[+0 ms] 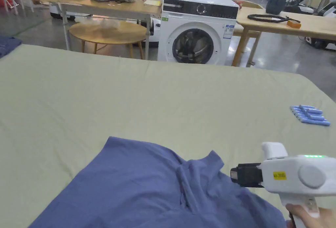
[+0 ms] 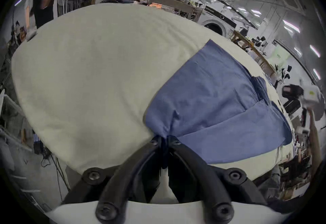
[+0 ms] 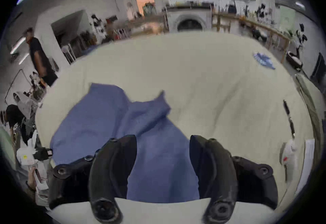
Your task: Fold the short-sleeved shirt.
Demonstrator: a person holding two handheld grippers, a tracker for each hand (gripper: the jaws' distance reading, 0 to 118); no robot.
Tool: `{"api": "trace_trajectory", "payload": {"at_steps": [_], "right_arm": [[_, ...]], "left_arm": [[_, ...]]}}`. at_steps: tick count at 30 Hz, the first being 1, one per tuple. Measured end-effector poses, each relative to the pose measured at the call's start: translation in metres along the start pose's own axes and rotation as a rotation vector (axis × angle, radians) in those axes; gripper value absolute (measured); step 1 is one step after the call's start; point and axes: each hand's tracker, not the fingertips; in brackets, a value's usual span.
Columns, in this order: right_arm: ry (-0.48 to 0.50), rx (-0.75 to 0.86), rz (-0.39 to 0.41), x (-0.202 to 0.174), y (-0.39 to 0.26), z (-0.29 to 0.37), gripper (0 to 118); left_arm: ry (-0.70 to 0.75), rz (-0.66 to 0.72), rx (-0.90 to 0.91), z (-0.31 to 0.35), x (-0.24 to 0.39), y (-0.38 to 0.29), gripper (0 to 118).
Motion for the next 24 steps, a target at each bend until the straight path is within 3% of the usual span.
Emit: {"api": "trace_trajectory", "payload": {"at_steps": [2, 4, 6, 8, 12, 19, 24], "right_arm": [[-0.048, -0.164, -0.004, 0.014, 0.013, -0.039, 63], [-0.096, -0.285, 0.012, 0.019, 0.011, -0.066, 46], [-0.103, -0.303, 0.02, 0.017, 0.007, -0.076, 0], [-0.129, -0.223, 0.01, 0.009, 0.008, -0.065, 0], [-0.09, -0.197, 0.053, -0.001, 0.008, -0.041, 0], [-0.03, 0.177, 0.133, -0.017, 0.011, 0.086, 0], [0.01, 0.464, 0.116, -0.032, 0.02, 0.193, 0]], "left_arm": [[0.007, 0.008, -0.004, 0.001, -0.002, 0.0, 0], [0.001, 0.015, -0.007, 0.0, -0.006, 0.0, 0], [-0.004, 0.023, -0.011, -0.001, -0.006, -0.001, 0], [-0.001, 0.019, -0.012, -0.002, -0.008, 0.0, 1], [-0.013, 0.014, -0.005, 0.002, -0.012, 0.0, 1], [-0.147, 0.005, 0.345, 0.087, 0.028, 0.055, 0], [-0.249, -0.158, 0.542, 0.135, 0.074, 0.113, 0]]}}
